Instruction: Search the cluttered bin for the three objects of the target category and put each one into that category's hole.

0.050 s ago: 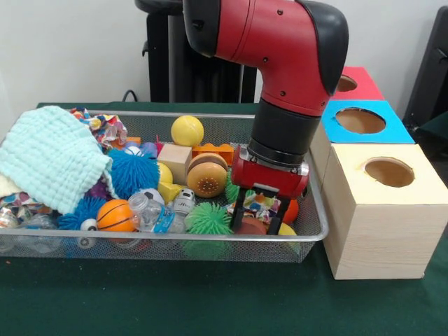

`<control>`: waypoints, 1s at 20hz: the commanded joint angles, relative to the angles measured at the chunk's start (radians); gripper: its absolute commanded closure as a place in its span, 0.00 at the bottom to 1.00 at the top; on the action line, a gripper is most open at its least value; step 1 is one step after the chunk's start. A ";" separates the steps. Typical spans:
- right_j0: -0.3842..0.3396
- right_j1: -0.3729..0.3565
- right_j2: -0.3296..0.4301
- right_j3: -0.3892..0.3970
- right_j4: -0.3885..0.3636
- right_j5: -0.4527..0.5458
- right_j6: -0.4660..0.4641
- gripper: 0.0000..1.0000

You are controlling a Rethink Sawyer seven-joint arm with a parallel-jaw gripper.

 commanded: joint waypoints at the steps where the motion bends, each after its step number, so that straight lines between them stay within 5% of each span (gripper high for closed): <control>1: -0.048 0.116 0.060 0.027 -0.007 0.181 0.062 0.00; 4: -0.028 0.128 0.041 0.011 0.000 0.212 0.078 0.00; 17: 0.137 0.264 -0.304 -0.110 0.070 0.391 0.292 0.00; 20: 0.138 0.254 -0.308 -0.089 0.071 0.372 0.269 0.00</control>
